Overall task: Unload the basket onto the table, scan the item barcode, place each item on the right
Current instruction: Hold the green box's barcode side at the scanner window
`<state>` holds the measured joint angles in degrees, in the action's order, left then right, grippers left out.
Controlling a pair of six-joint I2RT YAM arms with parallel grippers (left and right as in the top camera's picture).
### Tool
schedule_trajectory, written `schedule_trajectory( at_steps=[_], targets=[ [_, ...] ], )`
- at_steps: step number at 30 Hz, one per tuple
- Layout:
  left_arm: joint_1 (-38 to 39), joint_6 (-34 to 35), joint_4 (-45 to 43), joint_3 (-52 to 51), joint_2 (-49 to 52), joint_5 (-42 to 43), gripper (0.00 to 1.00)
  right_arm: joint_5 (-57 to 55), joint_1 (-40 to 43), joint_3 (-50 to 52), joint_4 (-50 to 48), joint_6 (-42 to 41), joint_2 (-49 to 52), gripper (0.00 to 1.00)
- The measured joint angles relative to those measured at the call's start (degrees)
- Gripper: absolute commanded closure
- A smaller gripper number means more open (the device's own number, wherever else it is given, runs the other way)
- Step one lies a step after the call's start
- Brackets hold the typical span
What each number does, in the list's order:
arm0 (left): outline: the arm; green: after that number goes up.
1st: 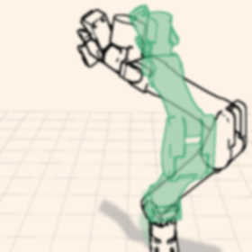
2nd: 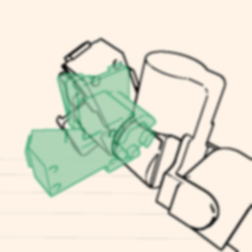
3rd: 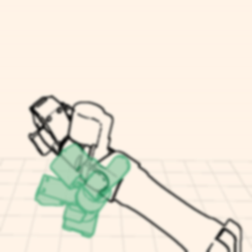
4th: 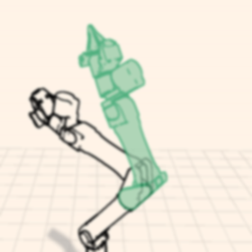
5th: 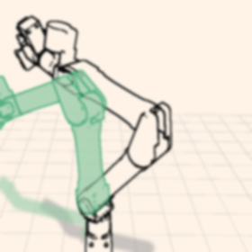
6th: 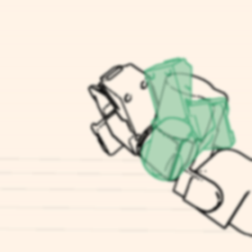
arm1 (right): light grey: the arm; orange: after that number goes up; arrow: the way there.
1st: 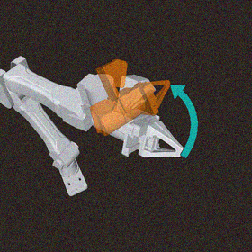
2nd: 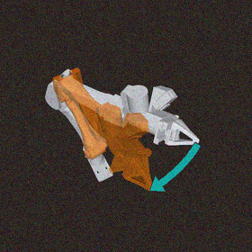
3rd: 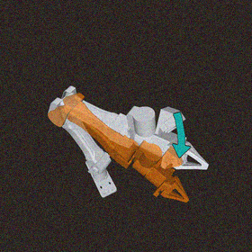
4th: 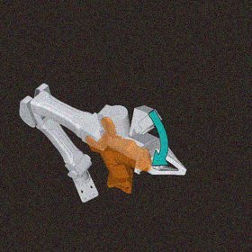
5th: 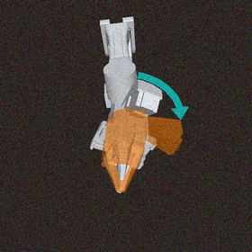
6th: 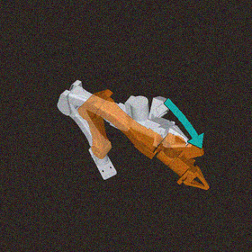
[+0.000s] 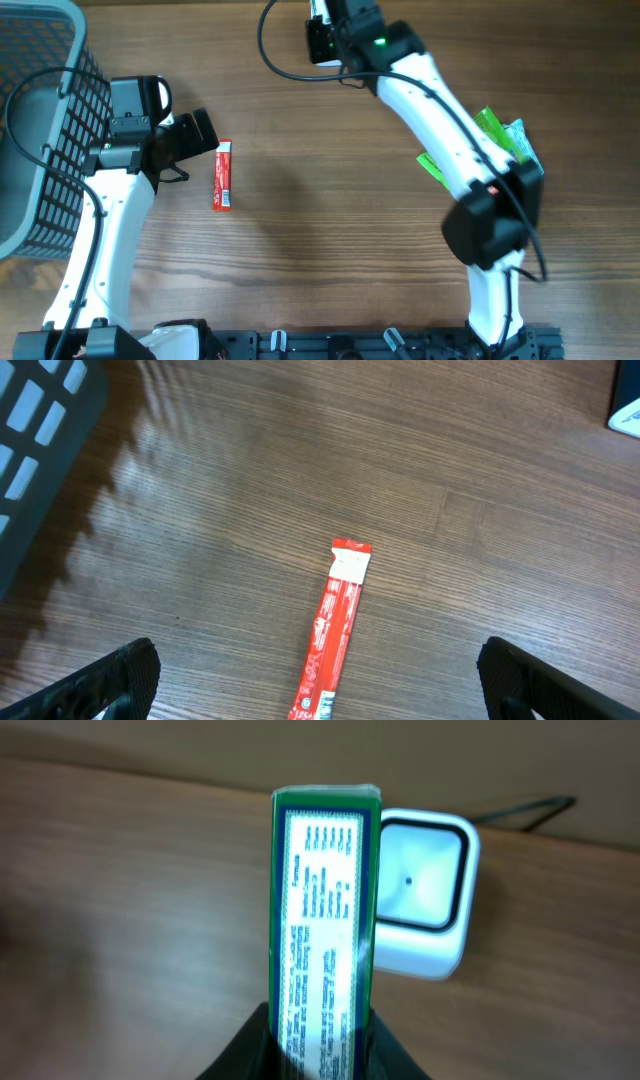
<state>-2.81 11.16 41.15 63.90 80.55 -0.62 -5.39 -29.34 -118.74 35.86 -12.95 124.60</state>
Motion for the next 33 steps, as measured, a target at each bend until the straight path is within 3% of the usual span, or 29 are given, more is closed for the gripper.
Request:
schedule_trajectory(
  at_steps=[8, 17, 28, 33],
  targets=[
    [0.0, 0.0, 0.0, 0.0, 0.0, 0.0, 0.0, -1.33, 1.27, 0.15, -12.94, 0.26, 7.48, 0.89],
    [0.0, 0.0, 0.02, 0.0, 0.0, 0.0, 0.0, 2.38, 6.97, 0.13, -17.33, -5.7, 12.5, 0.88],
    [0.0, 0.0, 0.0, 0.0, 0.0, 0.0, 0.0, 6.27, 7.8, 0.13, -15.3, -5.16, 15.45, 0.89],
    [0.0, 0.0, 0.0, 0.0, 0.0, 0.0, 0.0, 8.96, 8.44, 0.22, -5.55, -4.7, 10.86, 0.89]
  ],
)
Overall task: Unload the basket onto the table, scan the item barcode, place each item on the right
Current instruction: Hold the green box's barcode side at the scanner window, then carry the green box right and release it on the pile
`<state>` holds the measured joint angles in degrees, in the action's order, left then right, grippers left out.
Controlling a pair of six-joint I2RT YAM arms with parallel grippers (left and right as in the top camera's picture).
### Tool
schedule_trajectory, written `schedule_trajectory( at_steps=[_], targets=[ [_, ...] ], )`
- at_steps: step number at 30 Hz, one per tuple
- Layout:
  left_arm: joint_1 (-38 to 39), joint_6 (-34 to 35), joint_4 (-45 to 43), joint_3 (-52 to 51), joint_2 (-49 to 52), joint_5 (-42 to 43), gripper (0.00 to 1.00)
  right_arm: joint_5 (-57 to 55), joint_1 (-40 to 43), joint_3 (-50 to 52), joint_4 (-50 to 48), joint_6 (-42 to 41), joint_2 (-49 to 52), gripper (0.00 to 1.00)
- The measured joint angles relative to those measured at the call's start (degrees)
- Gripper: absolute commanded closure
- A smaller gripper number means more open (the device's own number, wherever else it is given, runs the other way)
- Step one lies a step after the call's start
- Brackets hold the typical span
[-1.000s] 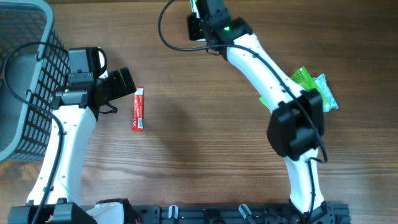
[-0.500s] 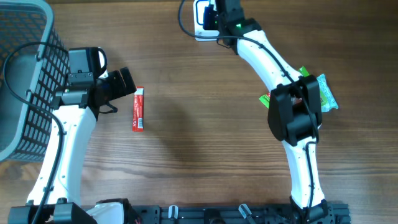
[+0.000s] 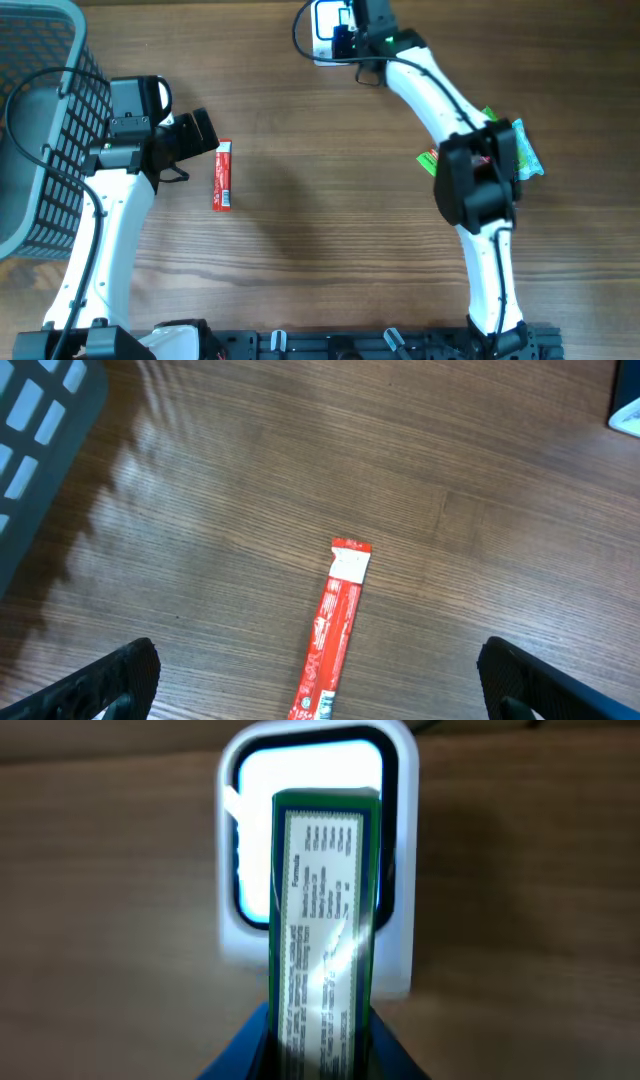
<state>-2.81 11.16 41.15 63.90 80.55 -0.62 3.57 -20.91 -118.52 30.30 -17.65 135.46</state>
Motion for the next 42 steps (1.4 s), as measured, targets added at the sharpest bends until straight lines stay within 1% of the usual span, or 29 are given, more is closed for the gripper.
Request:
schedule_trajectory(
  at_steps=[2, 3, 6, 9, 14, 16, 19, 20, 23, 25, 29, 32, 33, 34, 35, 36, 38, 39, 42],
  targets=[
    [0.0, 0.0, 0.0, 0.0, 0.0, 0.0, 0.0, 3.76, 0.48, 0.02, 8.92, 0.2, -5.14, 0.89],
    [0.0, 0.0, 0.02, 0.0, 0.0, 0.0, 0.0, 4.55, 0.79, -0.15, 10.73, 0.24, -10.01, 0.91],
    [0.0, 0.0, 0.0, 0.0, 0.0, 0.0, 0.0, 6.21, 1.09, -0.44, 26.88, 1.05, -19.26, 0.91],
    [0.0, 0.0, 0.0, 0.0, 0.0, 0.0, 0.0, 6.93, 1.49, -0.68, 36.57, 2.01, -24.74, 0.91],
    [0.0, 0.0, 0.0, 0.0, 0.0, 0.0, 0.0, 3.13, 4.02, -0.7, 49.53, 2.99, -26.36, 0.92],
    [0.0, 0.0, 0.02, 0.0, 0.0, 0.0, 0.0, -1.49, 5.57, -0.68, 55.95, 2.91, -26.4, 0.92],
    [0.0, 0.0, -0.02, 0.0, 0.0, 0.0, 0.0, -7.34, 7.04, -0.31, 60.15, 0.76, -26.4, 0.92],
    [0.0, 0.0, 0.0, 0.0, 0.0, 0.0, 0.0, -10.54, 7.74, 0.55, 61.37, -1.07, -26.51, 0.92],
    [0.0, 0.0, 0.0, 0.0, 0.0, 0.0, 0.0, -17.09, 9.31, 4.81, 61.18, -4.42, -26.64, 0.91],
    [0.0, 0.0, 0.0, 0.0, 0.0, 0.0, 0.0, -20.48, 9.77, 9.75, 59.41, -5.97, -26.69, 0.92],
    [0.0, 0.0, 0.0, 0.0, 0.0, 0.0, 0.0, -24.35, 9.73, 20.87, 51.49, -7.13, -26.93, 0.91],
    [0.0, 0.0, -0.07, 0.0, 0.0, 0.0, 0.0, -26.73, 9.99, 29.07, 43.58, -7.48, -26.93, 0.91],
    [0.0, 0.0, 0.02, 0.0, 0.0, 0.0, 0.0, -27.3, 10.21, 31.65, 41.27, -7.65, -26.93, 0.87],
    [0.0, 0.0, -0.04, 0.0, 0.0, 0.0, 0.0, -27.69, 10.49, 33.48, 39.45, -7.63, -26.93, 0.76],
    [0.0, -0.02, -0.02, 0.0, 0.02, 0.0, 0.0, -28.02, 10.8, 35.19, 37.81, -7.63, -26.93, 0.57],
    [0.0, 0.0, 0.0, 0.0, 0.02, 0.0, 0.0, -28.33, 11.43, 37.4, 35.82, -7.63, -26.93, 0.51],
    [0.0, -0.02, 0.0, 0.0, 0.02, 0.0, 0.0, -28.92, 12.41, 38.95, 34.75, -7.72, -26.93, 0.49],
    [0.0, 0.0, -0.02, 0.0, 0.0, 0.0, 0.0, -29.18, 12.74, 39.1, 34.51, -7.65, -26.93, 0.45],
    [0.0, 0.0, 0.0, 0.0, 0.02, 0.0, 0.0, -29.09, 13.05, 39.17, 33.48, -6.1, -26.93, 0.42]
  ],
)
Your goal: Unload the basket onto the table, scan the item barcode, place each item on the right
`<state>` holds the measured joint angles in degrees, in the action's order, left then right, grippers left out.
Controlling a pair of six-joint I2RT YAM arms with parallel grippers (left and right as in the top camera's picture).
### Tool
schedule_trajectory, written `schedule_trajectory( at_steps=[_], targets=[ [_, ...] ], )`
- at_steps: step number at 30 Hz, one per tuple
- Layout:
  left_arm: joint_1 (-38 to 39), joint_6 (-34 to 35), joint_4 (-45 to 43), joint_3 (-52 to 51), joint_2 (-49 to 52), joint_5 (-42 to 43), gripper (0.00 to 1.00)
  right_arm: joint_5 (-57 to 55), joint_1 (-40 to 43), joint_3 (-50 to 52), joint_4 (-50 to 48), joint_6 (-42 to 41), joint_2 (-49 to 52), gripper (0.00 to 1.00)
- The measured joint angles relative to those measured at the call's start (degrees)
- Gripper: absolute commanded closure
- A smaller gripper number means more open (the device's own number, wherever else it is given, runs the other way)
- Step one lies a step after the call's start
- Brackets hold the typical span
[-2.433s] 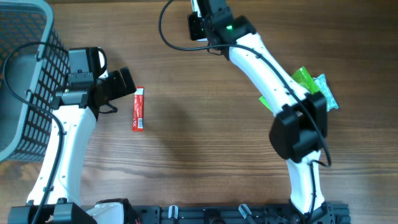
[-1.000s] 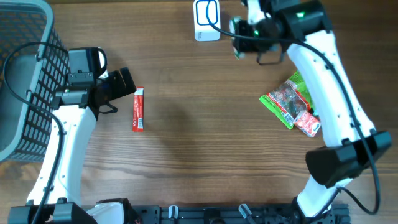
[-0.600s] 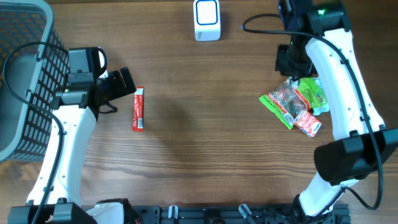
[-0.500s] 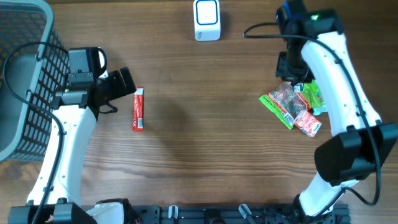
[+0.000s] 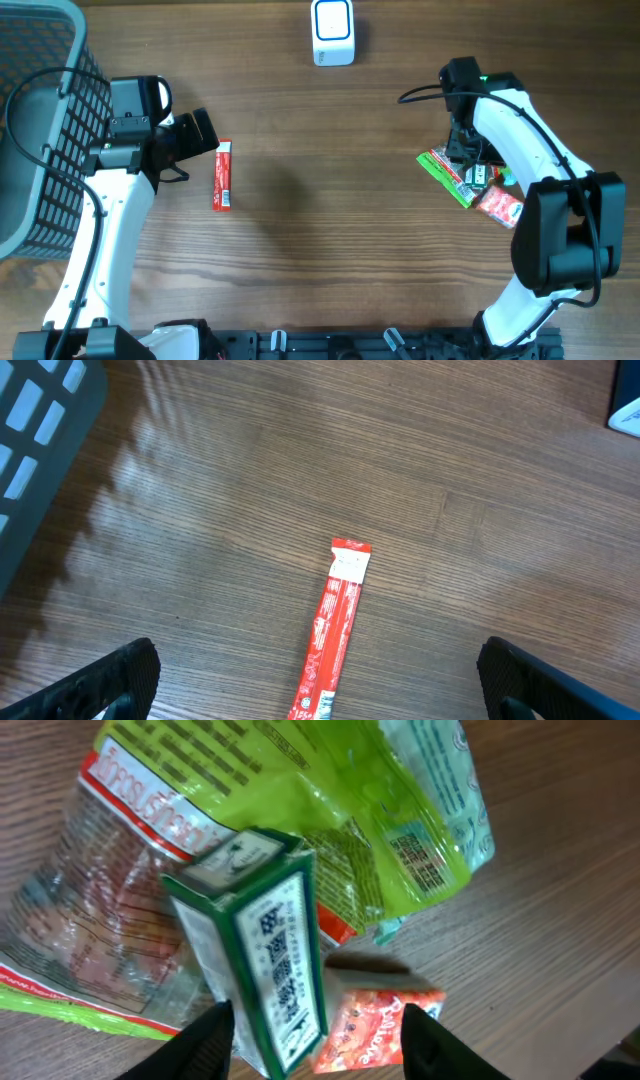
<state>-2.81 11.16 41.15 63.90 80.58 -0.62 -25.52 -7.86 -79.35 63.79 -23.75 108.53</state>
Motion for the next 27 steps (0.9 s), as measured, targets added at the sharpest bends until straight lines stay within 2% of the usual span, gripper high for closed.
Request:
schedule_trajectory(
  at_steps=[5, 8, 12, 13, 14, 15, 22, 27],
  targets=[
    [0.0, 0.0, 0.0, 0.0, 0.0, 0.0, 0.0, 6.43, 0.0, 0.07, -3.98, 4.44, 0.0, 0.45],
    [0.0, 0.0, 0.0, 0.0, -0.02, 0.0, 0.0, 14.99, 0.0, 0.11, -7.32, 8.81, 0.0, 0.45],
    [0.0, 0.0, -1.86, 0.0, 0.0, 0.0, 0.0, 30.36, -0.02, 0.11, -11.02, 12.59, 0.0, 0.37],
    [0.0, 0.0, -2.21, 0.0, -0.02, 0.0, 0.0, 33.88, -0.02, 0.11, -11.41, 12.94, 0.0, 0.34],
    [0.0, 0.0, -2.32, 0.0, 0.0, 0.0, 0.0, 37.18, -0.02, 0.11, -11.41, 13.2, 0.0, 0.2],
    [0.0, 0.02, -2.27, 0.0, 0.0, 0.04, 0.0, 39.74, -0.02, 0.11, -11.41, 13.51, 0.0, 0.0],
    [0.0, 0.04, 5.92, -0.15, 0.0, 8.66, 0.0, 46.51, -0.02, 0.11, -11.17, 13.97, -0.02, 0.0],
    [0.07, 0.48, 4.96, -4.57, -0.02, 11.26, 0.0, 47.21, 0.0, 0.11, -13.16, 9.66, -0.02, 0.0]
  ],
)
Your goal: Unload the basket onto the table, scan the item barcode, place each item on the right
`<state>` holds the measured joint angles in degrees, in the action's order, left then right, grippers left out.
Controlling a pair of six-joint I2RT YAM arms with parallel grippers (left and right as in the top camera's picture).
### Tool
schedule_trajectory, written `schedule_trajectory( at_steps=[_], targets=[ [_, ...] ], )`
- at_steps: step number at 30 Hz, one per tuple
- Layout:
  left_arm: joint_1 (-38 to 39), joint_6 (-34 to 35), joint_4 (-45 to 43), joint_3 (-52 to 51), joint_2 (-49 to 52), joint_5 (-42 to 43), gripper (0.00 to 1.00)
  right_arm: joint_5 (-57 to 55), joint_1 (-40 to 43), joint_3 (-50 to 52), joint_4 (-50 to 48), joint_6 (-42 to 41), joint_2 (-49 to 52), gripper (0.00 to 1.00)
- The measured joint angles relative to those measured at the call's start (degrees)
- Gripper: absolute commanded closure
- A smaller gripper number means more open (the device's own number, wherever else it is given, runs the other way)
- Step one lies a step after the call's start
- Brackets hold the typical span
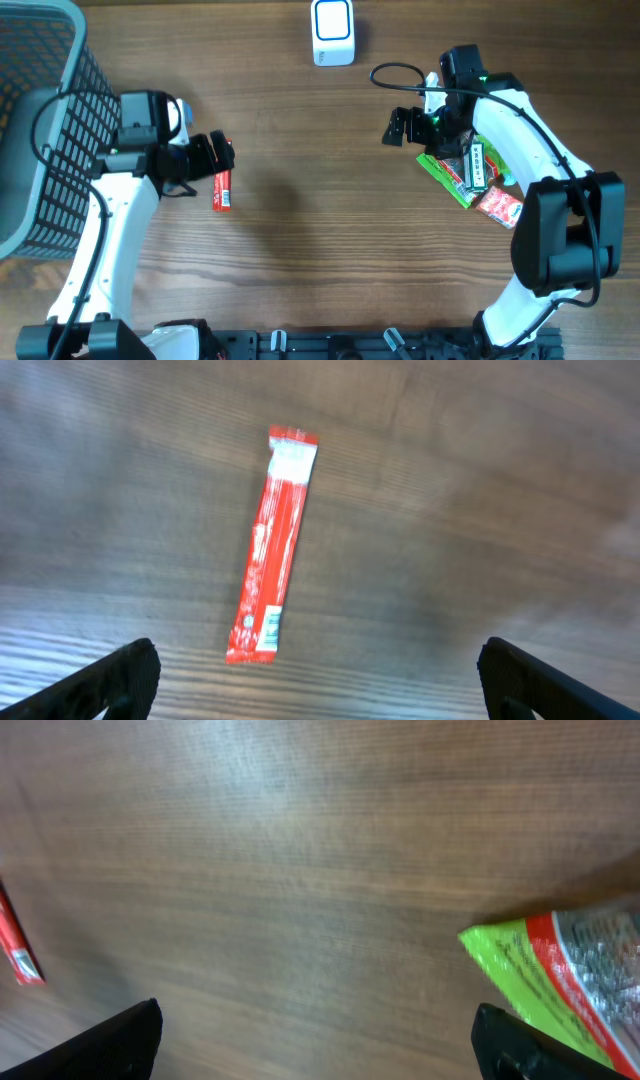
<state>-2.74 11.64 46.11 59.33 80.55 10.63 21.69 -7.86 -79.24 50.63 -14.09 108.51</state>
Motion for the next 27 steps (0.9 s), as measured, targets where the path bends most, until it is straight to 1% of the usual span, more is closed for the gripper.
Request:
schedule_trajectory(
  at_steps=[2, 3, 4, 5, 8, 12, 16, 21, 24, 27],
  targets=[
    [0.0, 0.04, -0.04, -2.58, 0.02, 0.22, 0.0, 0.17, -0.02, 0.04, -3.19, -1.09, 0.02, 0.0],
    [0.0, 0.04, -0.07, -3.32, 0.02, 0.24, 0.23, 0.22, 0.0, 0.04, -5.07, -1.36, 0.0, 0.0],
    [0.0, 0.07, -0.04, -3.72, 0.02, 0.39, 0.76, 0.33, -0.02, 0.04, -6.8, -1.68, 0.0, 0.0],
    [0.0, 0.35, -0.11, -3.8, 0.02, 0.46, 0.96, 0.37, -0.02, 0.04, -8.83, -1.97, 0.0, 0.0],
    [0.0, 1.66, -3.17, -3.8, 0.2, -0.35, 0.96, 0.39, -0.02, 0.04, -13.66, -2.56, 0.0, 0.0],
    [0.0, 7.06, -7.37, -4.35, 3.69, -6.01, 0.96, 0.37, -0.02, 0.04, -16.61, -2.58, -0.04, 0.0],
    [0.0, 9.57, -9.31, -5.01, 10.1, -9.33, 0.96, 0.37, -0.02, 0.04, -16.96, -2.58, -0.09, 0.0],
    [0.0, 10.19, -10.75, -5.03, 16.72, -10.71, 0.96, 0.37, -0.02, 0.04, -16.98, -2.58, -0.09, 0.0],
    [0.0, 10.36, -9.88, -5.11, 19.37, -8.57, 0.96, 0.39, -0.02, 0.04, -16.98, -2.58, -0.09, 0.0],
    [0.33, 10.6, -7.91, -5.14, 19.37, -1.42, 0.96, 0.39, -0.02, 0.04, -17.03, -2.58, -0.09, 0.0]
  ],
)
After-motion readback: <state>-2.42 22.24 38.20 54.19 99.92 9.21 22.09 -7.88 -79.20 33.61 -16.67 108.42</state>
